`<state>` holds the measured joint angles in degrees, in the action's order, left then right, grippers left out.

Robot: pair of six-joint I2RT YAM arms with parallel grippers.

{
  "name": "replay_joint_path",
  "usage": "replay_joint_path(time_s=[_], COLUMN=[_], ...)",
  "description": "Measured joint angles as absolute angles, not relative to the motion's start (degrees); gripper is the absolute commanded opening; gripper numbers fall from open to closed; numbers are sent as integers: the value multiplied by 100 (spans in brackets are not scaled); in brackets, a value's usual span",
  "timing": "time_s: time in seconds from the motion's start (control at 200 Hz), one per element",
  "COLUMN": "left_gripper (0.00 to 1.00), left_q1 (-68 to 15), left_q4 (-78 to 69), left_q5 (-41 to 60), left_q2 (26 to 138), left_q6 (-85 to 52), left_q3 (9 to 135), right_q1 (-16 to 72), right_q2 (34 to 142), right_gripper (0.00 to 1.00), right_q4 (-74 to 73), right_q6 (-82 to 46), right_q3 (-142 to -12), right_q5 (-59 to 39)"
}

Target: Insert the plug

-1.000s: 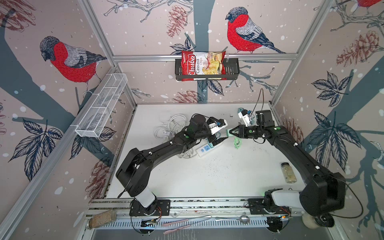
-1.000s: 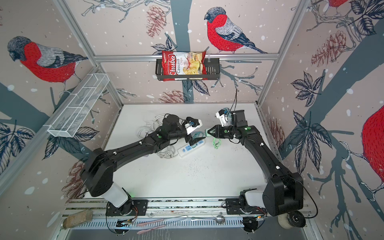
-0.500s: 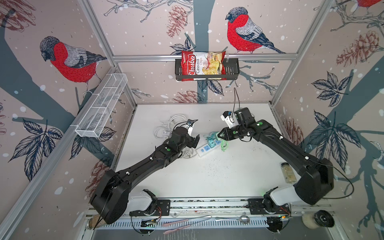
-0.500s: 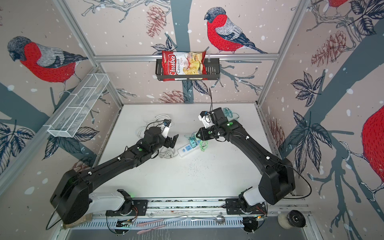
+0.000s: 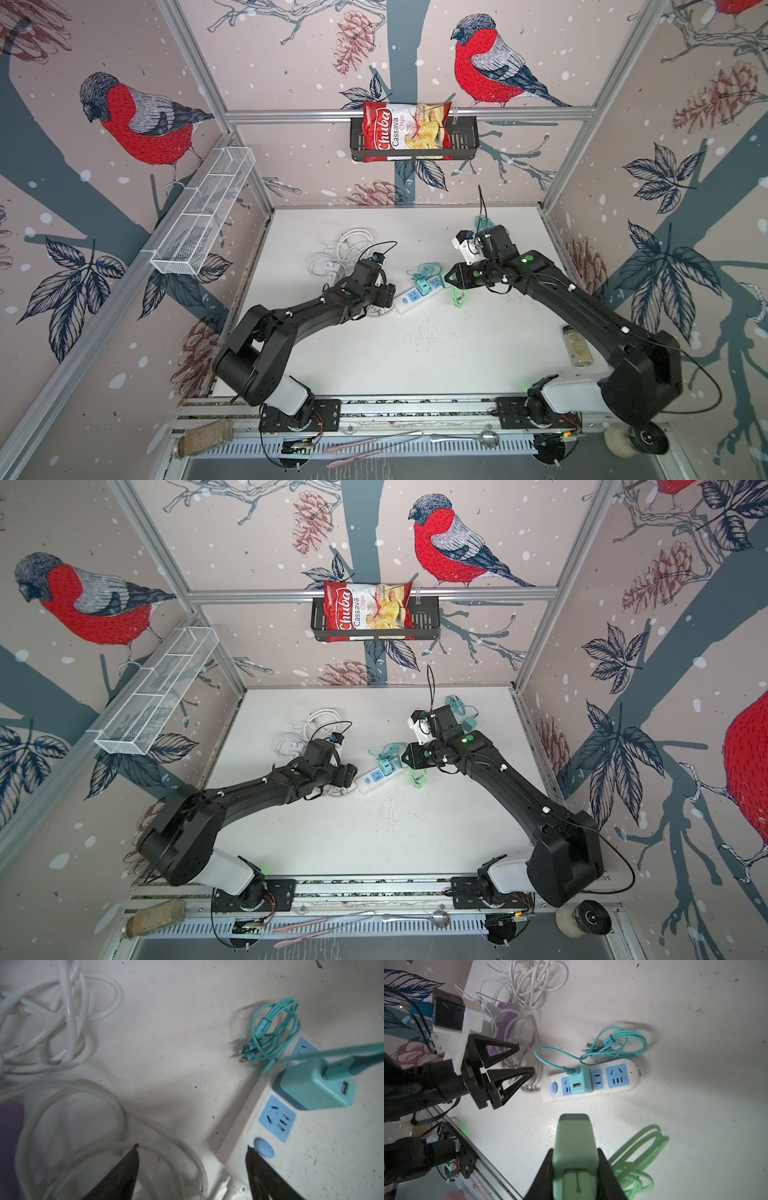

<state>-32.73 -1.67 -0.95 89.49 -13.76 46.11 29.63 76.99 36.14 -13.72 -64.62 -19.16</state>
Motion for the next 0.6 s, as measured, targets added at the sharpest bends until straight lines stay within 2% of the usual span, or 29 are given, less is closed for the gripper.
replay_joint_path(time_s=[0.115, 0.31, 0.595], left_gripper=[57, 44, 38], left_q1=[-3258, -3439, -4224], left_q4=[196, 904, 2112], left_q5=[-336, -526, -864], left_q2=[9448, 10116, 10772], left_q6=[-1413, -1345, -1441], left_q3=[5065, 5553, 6558], right_q1=[2786, 2480, 1859], right_q2=[7461, 7264, 7236], right_gripper=[0, 0, 0], right_q4=[3559, 3472, 3339], right_q6=[-1389, -1385, -1323], right_q3=[-6171, -5889, -5697], right_q5=[-1949, -2117, -2432])
